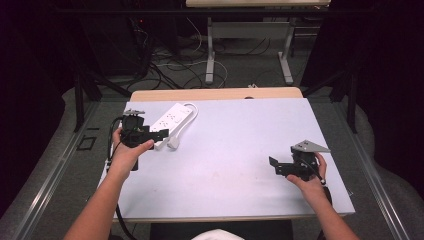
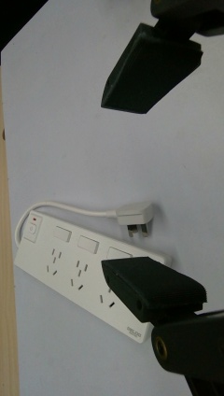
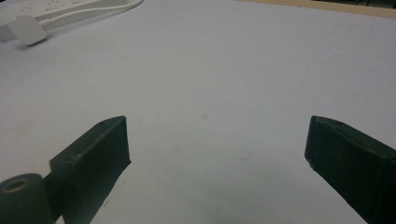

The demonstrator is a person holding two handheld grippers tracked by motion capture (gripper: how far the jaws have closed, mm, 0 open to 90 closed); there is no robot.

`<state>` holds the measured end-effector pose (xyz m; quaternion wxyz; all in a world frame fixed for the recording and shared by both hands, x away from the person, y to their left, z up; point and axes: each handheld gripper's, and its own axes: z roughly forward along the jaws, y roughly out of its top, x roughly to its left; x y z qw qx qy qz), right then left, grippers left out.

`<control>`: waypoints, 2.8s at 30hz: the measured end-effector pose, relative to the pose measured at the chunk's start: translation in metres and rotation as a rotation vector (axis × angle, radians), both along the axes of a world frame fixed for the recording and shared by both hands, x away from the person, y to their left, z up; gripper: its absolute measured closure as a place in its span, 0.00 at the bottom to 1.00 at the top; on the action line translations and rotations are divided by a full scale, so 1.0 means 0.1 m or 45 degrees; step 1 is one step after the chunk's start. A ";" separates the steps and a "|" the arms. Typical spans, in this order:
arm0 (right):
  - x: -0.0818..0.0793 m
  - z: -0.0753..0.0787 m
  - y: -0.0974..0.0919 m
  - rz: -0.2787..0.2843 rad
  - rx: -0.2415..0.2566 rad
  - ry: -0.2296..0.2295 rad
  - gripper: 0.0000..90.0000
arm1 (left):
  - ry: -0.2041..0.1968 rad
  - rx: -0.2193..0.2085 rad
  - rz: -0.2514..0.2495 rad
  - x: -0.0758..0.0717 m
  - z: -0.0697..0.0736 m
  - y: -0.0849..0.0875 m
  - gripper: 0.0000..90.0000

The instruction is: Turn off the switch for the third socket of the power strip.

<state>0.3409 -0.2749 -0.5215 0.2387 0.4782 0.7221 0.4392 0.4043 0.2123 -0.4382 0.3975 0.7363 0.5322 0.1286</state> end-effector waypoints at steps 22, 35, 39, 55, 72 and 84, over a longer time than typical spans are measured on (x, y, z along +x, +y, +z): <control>0.01 -0.01 -0.01 0.010 0.004 0.004 0.07 | 0.075 0.018 0.065 0.28 -0.01 -0.07 0.23; 0.01 -0.02 -0.01 0.010 0.004 0.009 0.07 | 0.093 -0.003 0.126 0.41 -0.07 -0.05 0.26; 0.01 -0.02 -0.01 0.008 -0.004 0.012 0.07 | 0.104 -0.002 0.135 0.44 -0.09 -0.06 0.27; 0.02 -0.03 -0.02 0.006 0.005 0.012 0.07 | 0.164 0.016 0.174 0.61 -0.17 -0.09 0.34; 0.03 -0.04 -0.03 0.013 0.008 0.021 0.07 | 0.220 0.053 0.287 0.75 -0.31 -0.05 0.62; 0.03 -0.05 -0.03 0.019 0.005 0.030 0.07 | 0.253 0.076 0.324 0.81 -0.37 -0.01 0.77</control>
